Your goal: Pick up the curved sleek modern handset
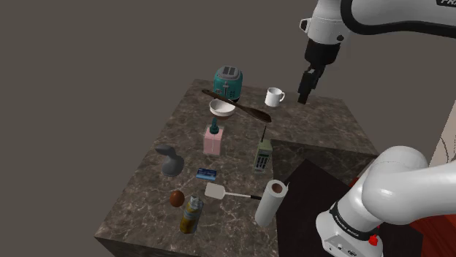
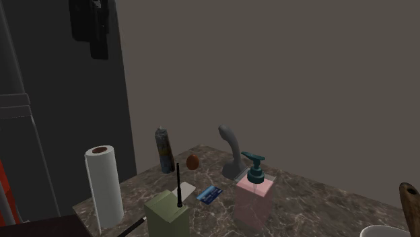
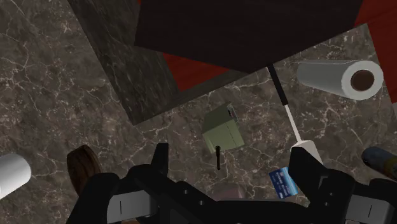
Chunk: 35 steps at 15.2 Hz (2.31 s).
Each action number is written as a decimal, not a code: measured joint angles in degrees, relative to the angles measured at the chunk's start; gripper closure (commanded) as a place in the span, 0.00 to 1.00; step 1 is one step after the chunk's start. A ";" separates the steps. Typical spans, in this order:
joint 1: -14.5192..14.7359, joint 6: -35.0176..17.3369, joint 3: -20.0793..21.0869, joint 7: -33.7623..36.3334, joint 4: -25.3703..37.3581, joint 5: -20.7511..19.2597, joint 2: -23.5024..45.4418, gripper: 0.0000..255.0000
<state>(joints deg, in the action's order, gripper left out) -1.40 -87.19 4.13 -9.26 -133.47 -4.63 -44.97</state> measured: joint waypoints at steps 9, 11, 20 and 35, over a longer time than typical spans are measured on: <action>0.25 -6.73 10.13 14.37 -0.05 4.07 6.58 0.00; 0.14 -9.01 13.04 18.59 0.03 4.71 8.97 0.00; -2.19 -15.75 26.03 38.91 8.67 2.20 25.70 0.00; 5.66 -11.22 33.12 73.90 41.39 -23.02 68.17 0.00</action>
<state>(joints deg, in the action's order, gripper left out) 4.26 -98.41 37.24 64.64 -92.08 -27.65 23.20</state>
